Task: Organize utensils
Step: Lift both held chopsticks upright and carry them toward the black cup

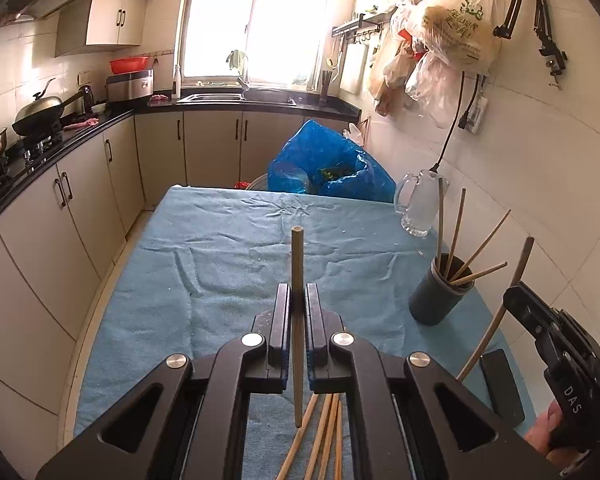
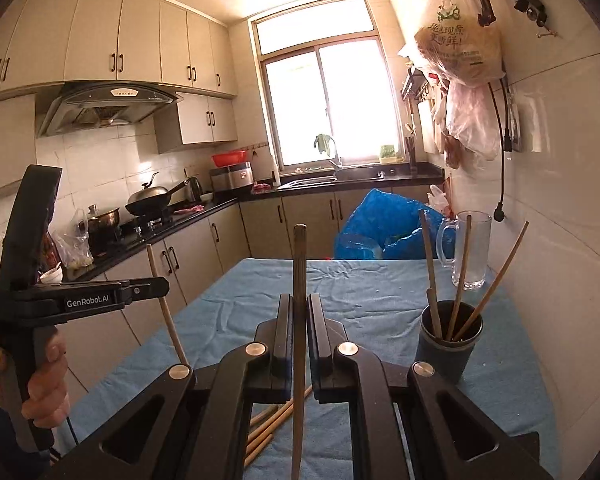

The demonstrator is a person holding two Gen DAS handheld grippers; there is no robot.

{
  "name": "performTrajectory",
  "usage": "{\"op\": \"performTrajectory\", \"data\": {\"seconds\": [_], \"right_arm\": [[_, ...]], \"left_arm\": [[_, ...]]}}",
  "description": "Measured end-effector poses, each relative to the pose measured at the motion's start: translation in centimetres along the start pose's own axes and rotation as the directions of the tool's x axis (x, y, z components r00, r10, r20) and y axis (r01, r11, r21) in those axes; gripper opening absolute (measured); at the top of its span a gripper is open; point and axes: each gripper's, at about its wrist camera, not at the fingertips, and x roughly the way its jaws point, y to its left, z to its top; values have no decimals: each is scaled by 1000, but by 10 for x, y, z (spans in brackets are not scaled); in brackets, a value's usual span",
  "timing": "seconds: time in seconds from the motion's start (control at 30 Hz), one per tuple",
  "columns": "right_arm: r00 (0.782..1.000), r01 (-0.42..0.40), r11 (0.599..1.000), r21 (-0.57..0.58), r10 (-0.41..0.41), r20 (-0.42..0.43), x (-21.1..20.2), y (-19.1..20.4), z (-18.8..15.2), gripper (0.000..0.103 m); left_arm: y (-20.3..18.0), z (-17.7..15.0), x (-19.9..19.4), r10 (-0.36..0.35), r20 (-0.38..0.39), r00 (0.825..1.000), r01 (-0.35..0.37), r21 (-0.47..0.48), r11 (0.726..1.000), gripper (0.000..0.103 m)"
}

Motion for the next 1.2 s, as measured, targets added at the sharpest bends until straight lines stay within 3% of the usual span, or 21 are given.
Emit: {"op": "performTrajectory", "data": {"seconds": [0.77,1.2], "right_arm": [[1000,-1,1000,1,1,23,-12,-1,3,7],[1000,-9,1000,-4,9,27,-15,0,4,7]], "left_arm": [[-23,-3,-8,55,40,998,-58,75,995,6],[-24,-3,-9,53,42,998,-56,76,996,6]]}}
